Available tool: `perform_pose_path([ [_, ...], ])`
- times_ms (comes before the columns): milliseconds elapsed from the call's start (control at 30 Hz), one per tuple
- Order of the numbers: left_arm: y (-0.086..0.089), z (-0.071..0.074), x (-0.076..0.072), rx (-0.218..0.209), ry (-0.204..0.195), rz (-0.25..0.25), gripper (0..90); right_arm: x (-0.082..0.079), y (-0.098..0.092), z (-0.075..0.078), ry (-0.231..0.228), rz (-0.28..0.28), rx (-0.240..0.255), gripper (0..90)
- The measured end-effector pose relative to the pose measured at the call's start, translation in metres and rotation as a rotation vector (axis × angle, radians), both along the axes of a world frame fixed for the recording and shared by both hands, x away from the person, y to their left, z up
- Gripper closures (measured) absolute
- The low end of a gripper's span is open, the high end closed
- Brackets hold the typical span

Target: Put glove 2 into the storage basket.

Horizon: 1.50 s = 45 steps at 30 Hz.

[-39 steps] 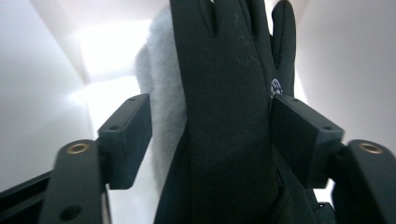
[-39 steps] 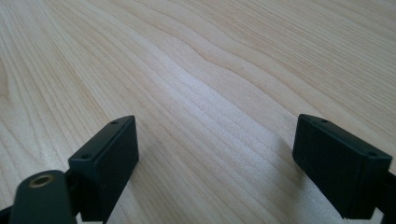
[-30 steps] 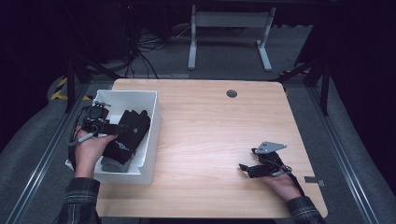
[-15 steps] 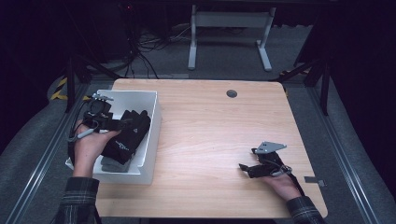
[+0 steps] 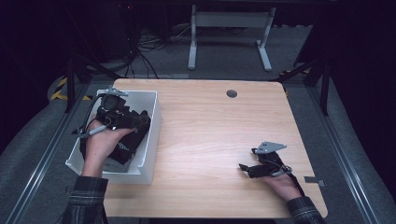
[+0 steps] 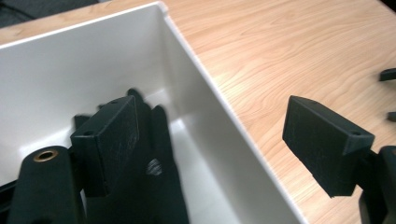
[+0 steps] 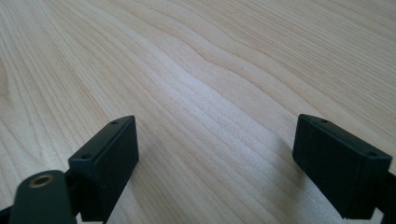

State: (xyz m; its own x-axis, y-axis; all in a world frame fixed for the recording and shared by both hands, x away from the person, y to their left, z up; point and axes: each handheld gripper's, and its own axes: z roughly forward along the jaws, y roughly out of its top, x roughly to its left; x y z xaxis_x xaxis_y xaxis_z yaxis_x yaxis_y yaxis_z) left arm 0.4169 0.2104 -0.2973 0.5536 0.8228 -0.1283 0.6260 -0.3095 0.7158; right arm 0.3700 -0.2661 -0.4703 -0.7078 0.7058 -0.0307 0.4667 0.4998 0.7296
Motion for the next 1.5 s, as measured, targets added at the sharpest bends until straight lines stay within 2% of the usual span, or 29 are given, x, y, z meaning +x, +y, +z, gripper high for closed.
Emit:
perform_pose_path([
  [167,-0.025,0.004,-0.004,-0.022,-0.025,-0.06,19.2,0.0,0.0,0.0,0.0,0.0,0.0,14.8],
  [367,-0.052,0.0,-0.008,-0.05,-0.025,-0.112,19.2,0.0,0.0,0.0,0.0,0.0,0.0,14.8],
  [400,-0.052,0.0,-0.008,-0.05,-0.025,-0.112,19.2,0.0,0.0,0.0,0.0,0.0,0.0,14.8],
  [833,-0.11,-0.015,-0.017,-0.051,-0.028,-0.226,19.2,-0.001,0.0,0.0,-0.001,-0.004,0.003,15.0],
  [967,-0.128,-0.026,-0.021,-0.069,-0.016,-0.259,19.1,-0.001,0.0,0.0,-0.002,-0.004,0.002,15.0],
  [1200,-0.154,-0.049,-0.028,-0.061,-0.024,-0.295,18.4,-0.001,0.0,0.0,-0.001,-0.004,0.003,15.0],
  [1233,-0.159,-0.056,-0.029,-0.046,-0.023,-0.307,18.4,-0.001,0.0,0.0,0.0,-0.004,0.004,15.0],
  [1300,-0.162,-0.061,-0.03,-0.041,-0.024,-0.307,18.4,-0.001,0.0,0.0,-0.001,-0.004,0.004,15.0],
  [1500,-0.177,-0.091,-0.033,-0.005,-0.012,-0.332,18.4,-0.001,0.0,0.0,0.0,-0.004,0.004,15.0],
])
